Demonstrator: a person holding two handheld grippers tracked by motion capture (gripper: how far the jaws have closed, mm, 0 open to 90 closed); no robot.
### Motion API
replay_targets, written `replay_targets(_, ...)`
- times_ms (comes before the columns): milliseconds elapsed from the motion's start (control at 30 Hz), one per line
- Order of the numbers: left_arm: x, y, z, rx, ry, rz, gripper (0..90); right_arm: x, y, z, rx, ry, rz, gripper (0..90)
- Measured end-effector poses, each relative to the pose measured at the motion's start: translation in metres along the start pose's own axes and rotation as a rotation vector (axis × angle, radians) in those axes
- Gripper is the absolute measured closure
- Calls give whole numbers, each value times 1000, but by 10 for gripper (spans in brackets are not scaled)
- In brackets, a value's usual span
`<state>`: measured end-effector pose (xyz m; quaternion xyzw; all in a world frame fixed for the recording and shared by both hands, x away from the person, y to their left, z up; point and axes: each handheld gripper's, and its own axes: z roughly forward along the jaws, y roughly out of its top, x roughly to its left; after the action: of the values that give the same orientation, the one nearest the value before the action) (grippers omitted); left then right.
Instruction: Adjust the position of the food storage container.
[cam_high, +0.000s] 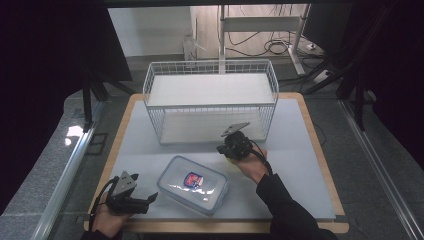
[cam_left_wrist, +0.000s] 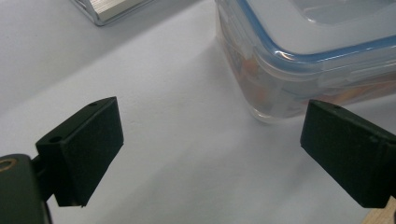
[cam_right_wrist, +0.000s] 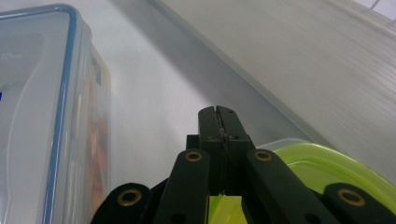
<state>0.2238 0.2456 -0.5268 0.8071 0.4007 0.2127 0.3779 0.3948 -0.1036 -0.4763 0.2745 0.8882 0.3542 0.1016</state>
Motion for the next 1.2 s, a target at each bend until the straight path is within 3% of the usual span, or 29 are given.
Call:
replay_targets(500,-1,0,1,8,0,6,58,-19,-29,-29,-24,-27,64,900)
replay_targets(1200,-1,1,1,11,-9,-2,62,-47,-71,-70,-54,-109,159,899)
